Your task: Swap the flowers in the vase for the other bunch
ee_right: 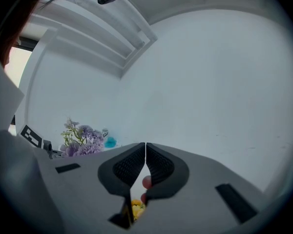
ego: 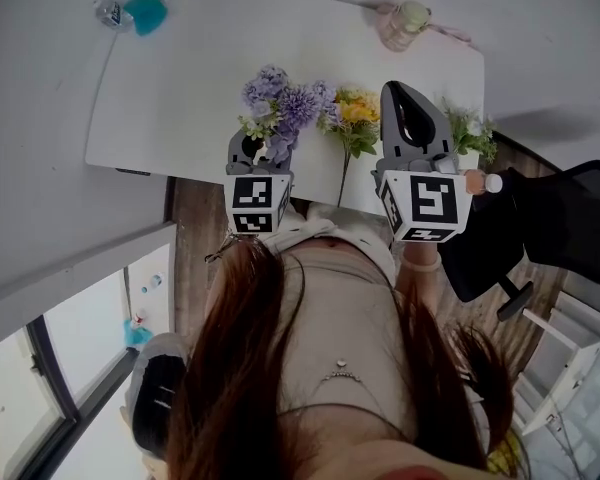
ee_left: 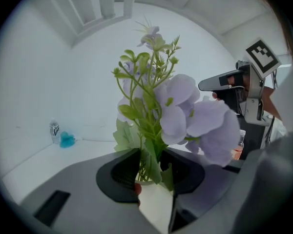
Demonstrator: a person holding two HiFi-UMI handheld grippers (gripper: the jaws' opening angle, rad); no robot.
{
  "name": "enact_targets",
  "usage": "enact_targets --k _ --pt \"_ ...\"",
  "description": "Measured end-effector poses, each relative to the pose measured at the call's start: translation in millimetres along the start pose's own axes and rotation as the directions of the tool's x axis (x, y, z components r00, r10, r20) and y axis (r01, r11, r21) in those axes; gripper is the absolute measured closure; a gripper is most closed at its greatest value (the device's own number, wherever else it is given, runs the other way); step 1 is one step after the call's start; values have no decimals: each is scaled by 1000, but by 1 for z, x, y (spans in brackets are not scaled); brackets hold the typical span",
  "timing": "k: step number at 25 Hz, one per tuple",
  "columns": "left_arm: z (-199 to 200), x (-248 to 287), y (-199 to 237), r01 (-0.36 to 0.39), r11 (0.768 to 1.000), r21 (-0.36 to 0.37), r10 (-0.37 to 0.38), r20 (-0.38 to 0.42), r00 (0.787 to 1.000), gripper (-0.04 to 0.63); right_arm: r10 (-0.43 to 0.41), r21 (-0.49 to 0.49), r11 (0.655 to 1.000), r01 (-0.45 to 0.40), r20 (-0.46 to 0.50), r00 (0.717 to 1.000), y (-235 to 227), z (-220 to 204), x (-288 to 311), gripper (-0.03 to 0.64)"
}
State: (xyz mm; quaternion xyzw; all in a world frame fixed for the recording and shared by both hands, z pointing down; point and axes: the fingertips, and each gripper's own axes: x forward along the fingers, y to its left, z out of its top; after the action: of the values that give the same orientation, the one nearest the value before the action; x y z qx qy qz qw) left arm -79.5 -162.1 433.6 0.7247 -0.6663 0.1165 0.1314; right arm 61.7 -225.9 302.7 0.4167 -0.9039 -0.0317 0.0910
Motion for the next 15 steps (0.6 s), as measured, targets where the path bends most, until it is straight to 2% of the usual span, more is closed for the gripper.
enact_targets --k 8,15 --pt "7 -3 3 20 1000 8 -20 8 1000 512 -19 13 1000 19 -2 1000 1 0 3 589" --pt "15 -8 5 55 998 11 -55 34 998 523 -37 26 999 38 -13 999 9 -4 1 589"
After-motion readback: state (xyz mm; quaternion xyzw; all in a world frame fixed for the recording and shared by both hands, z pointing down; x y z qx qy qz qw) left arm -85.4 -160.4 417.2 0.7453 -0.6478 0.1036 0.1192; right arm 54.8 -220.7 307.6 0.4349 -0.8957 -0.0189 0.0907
